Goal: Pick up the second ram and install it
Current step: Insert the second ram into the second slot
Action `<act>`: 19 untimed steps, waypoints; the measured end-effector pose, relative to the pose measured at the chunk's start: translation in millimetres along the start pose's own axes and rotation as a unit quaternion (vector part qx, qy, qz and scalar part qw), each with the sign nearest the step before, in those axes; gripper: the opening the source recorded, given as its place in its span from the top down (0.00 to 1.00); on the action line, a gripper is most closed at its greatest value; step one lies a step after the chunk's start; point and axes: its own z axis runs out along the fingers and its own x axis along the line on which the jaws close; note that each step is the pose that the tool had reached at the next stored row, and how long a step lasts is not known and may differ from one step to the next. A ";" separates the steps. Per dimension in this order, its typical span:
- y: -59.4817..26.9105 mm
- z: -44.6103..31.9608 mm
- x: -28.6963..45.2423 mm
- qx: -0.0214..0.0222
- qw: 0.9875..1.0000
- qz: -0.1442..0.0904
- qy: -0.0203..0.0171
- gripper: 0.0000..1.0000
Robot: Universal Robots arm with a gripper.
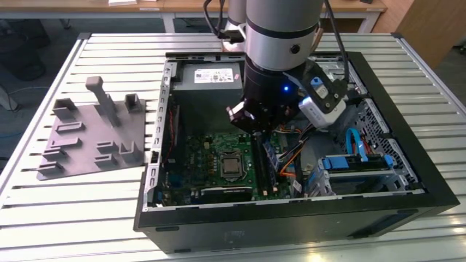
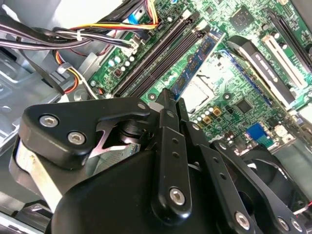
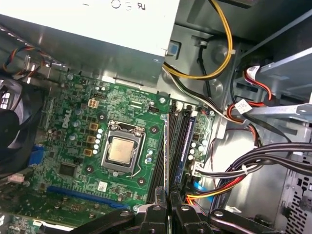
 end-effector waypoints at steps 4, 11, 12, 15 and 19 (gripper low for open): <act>0.0 0.2 0.0 0.001 1.000 0.013 0.000 0.86; 0.0 0.5 0.0 0.002 0.999 0.034 0.000 0.86; 0.0 0.6 0.0 0.002 0.999 0.037 0.000 0.86; 0.0 0.7 0.0 0.002 0.999 0.046 0.000 0.86; 0.0 0.9 0.1 0.003 0.998 0.057 0.000 0.86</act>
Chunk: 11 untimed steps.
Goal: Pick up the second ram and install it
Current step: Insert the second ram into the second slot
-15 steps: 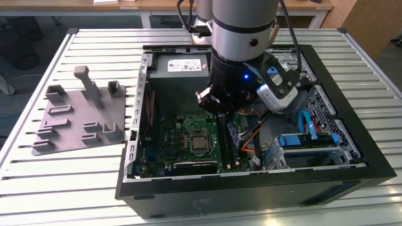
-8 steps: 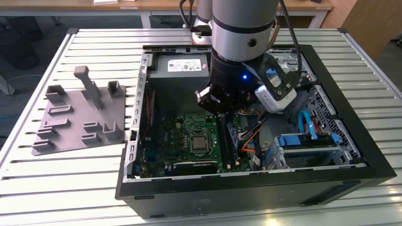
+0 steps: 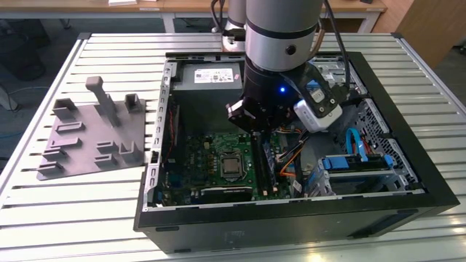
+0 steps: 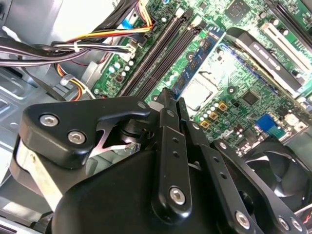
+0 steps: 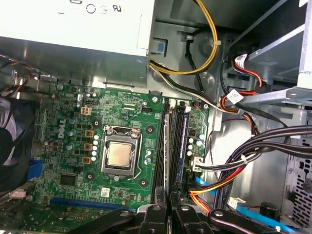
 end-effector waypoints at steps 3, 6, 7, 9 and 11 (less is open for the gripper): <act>0.0 0.2 0.0 0.000 1.000 0.008 0.000 0.86; 0.0 0.3 0.0 0.001 1.000 0.017 0.000 0.86; 0.0 0.4 0.0 0.001 1.000 0.020 0.000 0.86; 0.0 0.5 0.0 0.001 1.000 0.026 0.000 0.86; 0.0 0.5 0.0 0.002 0.999 0.032 0.000 0.86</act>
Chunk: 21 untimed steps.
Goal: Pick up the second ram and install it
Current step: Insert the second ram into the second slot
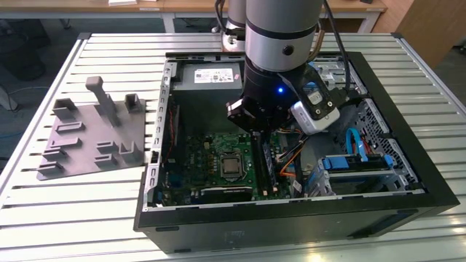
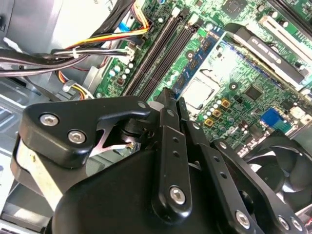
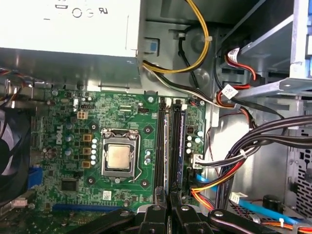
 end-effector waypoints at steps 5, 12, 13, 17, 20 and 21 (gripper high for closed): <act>0.0 0.3 0.0 0.001 1.000 0.015 0.000 0.86; 0.0 0.6 0.0 0.002 0.999 0.034 0.000 0.86; 0.0 0.6 0.0 0.002 0.999 0.037 0.000 0.86; 0.0 0.8 0.0 0.002 0.999 0.048 0.000 0.86; 0.0 1.0 0.1 0.003 0.998 0.057 0.000 0.86; 0.0 1.0 0.0 0.003 0.998 0.059 0.000 0.86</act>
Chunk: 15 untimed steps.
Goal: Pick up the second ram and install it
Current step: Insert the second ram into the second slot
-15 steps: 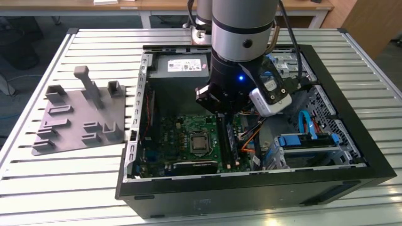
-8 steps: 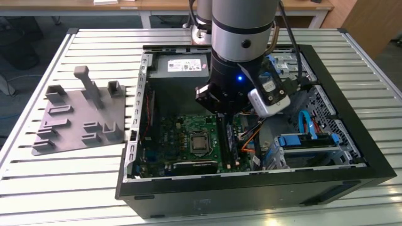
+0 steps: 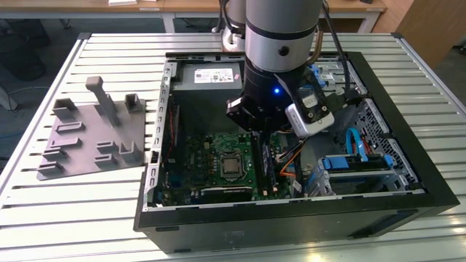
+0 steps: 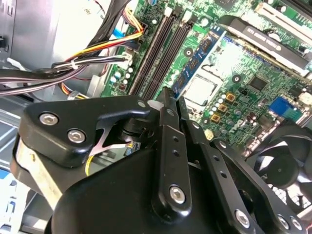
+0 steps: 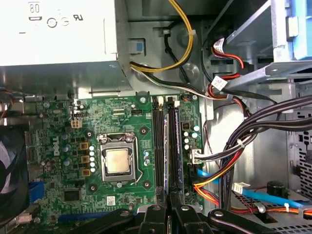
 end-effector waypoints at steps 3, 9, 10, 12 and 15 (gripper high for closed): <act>0.0 0.2 0.0 0.000 1.000 0.008 0.000 0.86; 0.0 0.5 0.0 0.001 1.000 0.025 0.000 0.86; 0.0 0.5 0.0 0.001 1.000 0.028 0.000 0.86; 0.0 0.6 0.0 0.002 0.999 0.033 0.000 0.86; 0.0 0.7 0.0 0.002 0.999 0.041 0.000 0.86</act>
